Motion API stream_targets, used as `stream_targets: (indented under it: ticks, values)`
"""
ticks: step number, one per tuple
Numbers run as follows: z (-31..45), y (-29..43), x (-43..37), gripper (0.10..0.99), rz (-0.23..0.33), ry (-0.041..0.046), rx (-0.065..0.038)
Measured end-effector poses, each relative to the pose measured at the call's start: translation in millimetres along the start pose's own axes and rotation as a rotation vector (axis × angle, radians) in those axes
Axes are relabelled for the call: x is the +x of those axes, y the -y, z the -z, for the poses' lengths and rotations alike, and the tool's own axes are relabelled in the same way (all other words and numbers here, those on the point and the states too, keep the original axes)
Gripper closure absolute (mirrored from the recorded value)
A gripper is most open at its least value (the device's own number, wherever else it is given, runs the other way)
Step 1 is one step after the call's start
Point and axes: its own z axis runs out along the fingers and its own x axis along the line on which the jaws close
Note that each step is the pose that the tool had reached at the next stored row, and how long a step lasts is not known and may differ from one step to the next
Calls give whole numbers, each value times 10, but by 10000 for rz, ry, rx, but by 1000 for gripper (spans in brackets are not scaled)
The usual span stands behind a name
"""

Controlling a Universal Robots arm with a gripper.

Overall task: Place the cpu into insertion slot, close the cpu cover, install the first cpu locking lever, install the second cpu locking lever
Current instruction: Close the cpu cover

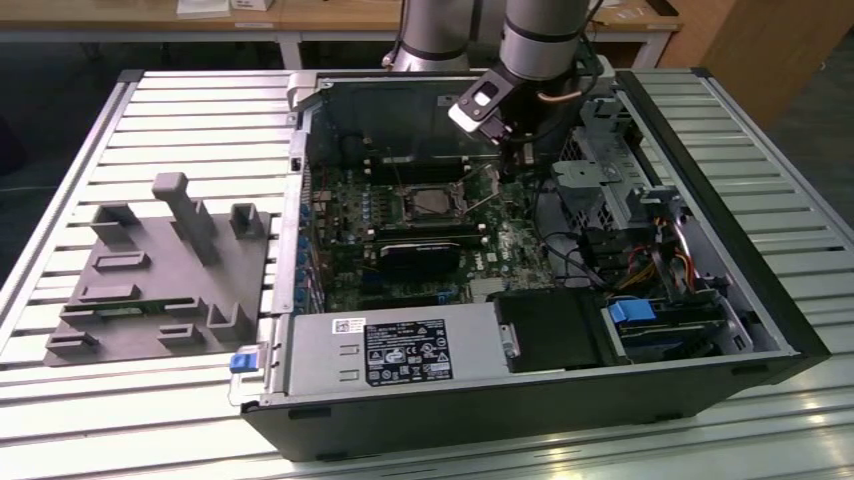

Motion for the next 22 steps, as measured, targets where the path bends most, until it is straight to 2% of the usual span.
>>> stream_targets:
  ticks: [5,10,12,16,17,19,22]
  values:
    - [-2,-4,0,984,-18,18,487]
    - [-4,-7,0,984,-32,28,852]
    - [-6,-10,0,984,-41,36,1108]
    - [-11,-15,0,984,-66,60,1781]
    - [-11,-15,0,984,-67,62,1819]
    - [-11,-15,0,984,-68,63,1822]
    - [-11,12,0,984,-64,57,1786]
